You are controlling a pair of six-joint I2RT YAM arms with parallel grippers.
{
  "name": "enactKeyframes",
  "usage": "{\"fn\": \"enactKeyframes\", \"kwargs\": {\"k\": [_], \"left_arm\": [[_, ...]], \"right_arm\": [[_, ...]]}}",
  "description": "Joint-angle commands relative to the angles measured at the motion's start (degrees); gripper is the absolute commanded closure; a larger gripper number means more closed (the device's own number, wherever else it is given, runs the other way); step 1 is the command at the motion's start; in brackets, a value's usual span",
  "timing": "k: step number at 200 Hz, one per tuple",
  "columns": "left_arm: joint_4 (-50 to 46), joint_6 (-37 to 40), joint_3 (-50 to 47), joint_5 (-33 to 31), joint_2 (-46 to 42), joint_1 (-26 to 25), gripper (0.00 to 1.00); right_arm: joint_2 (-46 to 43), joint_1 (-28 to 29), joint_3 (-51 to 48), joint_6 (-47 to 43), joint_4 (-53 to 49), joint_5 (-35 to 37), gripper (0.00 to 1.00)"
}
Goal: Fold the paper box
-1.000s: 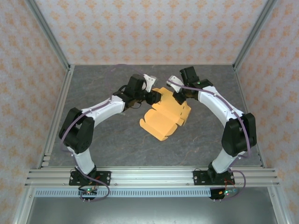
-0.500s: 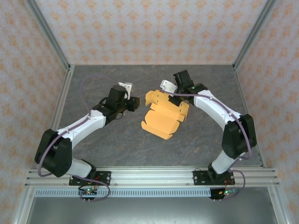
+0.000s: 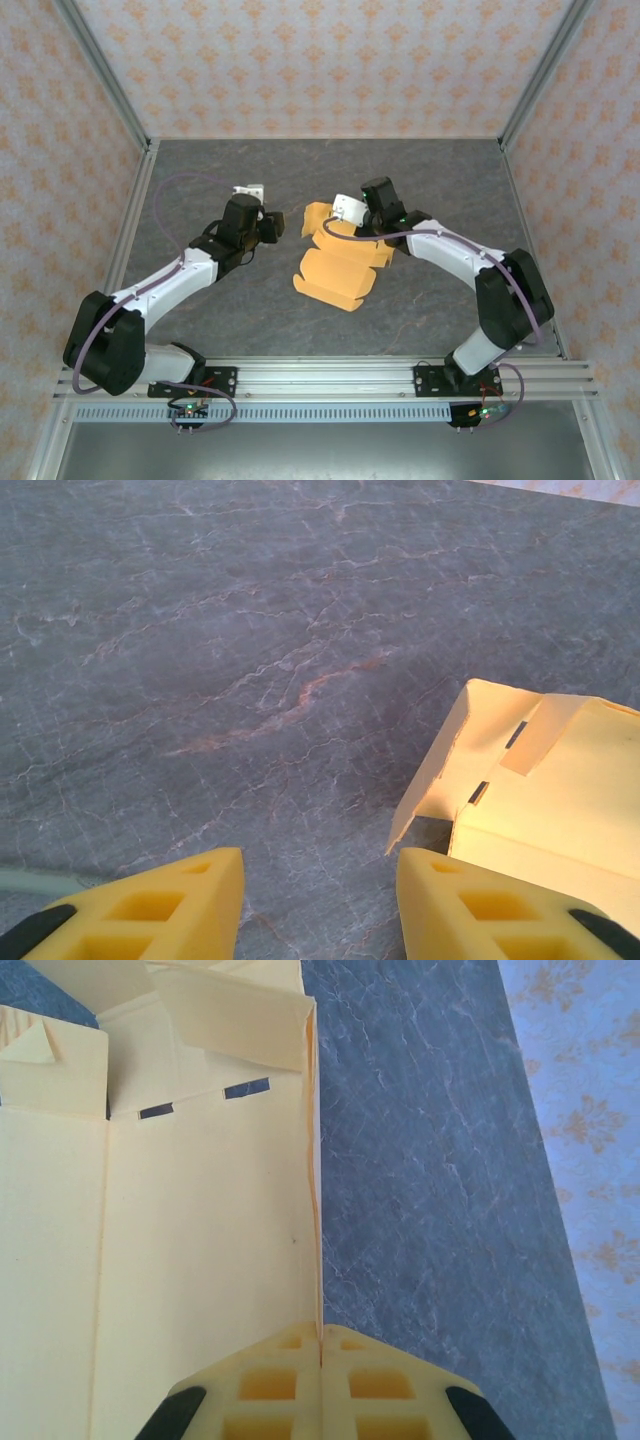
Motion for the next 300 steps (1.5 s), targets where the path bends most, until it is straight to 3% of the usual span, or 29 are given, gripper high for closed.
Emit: {"fn": "enactKeyframes", "kwargs": {"k": [1,59,149,237,300], "left_arm": [[1.8,-1.1,-1.2,-2.1,-1.5,0.2,0.55],[5.7,1.7,-1.9,2.9,0.3,0.3,0.52],[8.9,0.9,-0.6,2.4,5.2,0.5,0.52],[8.5,0.8,0.7,1.5,6.6,0.6,0.52],[10.8,4.3,1.6,8.0,9.6,1.2,0.50]], "right_arm": [[-2.1,1.2,-2.7,-1.3,7.3,4.3,1.00],[-4.3,2.6,-10.1,-4.9,18.6,8.8,1.00],[-3.1,4.7,-16.3,-15.7,36.3,13.9,1.00],[-0.5,5.8,-19.9,-16.8,40.9,13.5,1.00],[0.8,6.3,-21.3,-16.1,42.1,13.7,1.00]]}}
